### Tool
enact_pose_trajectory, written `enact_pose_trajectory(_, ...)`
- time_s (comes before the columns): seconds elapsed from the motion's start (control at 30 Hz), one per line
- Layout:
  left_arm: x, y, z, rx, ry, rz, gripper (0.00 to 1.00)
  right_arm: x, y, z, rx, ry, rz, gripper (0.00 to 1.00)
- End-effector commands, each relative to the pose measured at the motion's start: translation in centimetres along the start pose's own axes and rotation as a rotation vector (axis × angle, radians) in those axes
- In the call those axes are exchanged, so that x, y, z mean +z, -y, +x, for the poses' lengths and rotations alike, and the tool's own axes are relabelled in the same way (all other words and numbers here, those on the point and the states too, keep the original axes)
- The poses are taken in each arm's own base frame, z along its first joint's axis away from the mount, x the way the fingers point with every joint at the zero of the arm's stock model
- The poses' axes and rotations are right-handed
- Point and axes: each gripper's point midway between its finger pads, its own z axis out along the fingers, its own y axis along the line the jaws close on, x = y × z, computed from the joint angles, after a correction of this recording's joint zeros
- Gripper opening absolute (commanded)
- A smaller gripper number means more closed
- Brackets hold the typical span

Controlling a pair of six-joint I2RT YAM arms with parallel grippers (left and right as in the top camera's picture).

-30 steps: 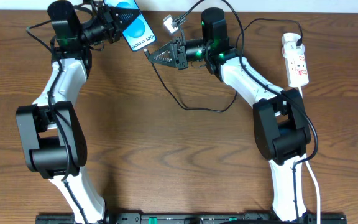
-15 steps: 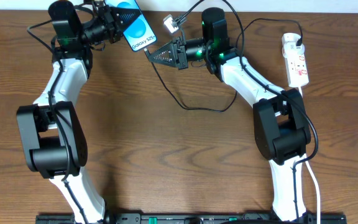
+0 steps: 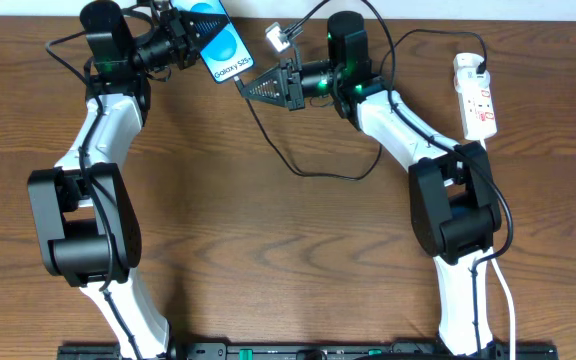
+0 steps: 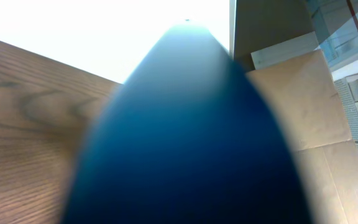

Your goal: Plug charger to phone and switch on socket

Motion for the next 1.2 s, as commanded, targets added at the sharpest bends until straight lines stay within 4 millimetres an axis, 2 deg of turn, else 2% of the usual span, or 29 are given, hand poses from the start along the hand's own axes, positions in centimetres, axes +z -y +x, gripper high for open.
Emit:
enact_pose_trajectory(0.0,0.0,1.32,-0.04,0.051,-0.014,0.023,0.07,-0.81,-1.79,-2.06,-0.05,0.022,0.003,0.01)
enact_pose_trajectory(1.17,0.21,1.4,0.14,0.06,-0.019,0.025,0.07,-0.69,-2.02,-2.53,-0.058,0.034,0.002,0.01)
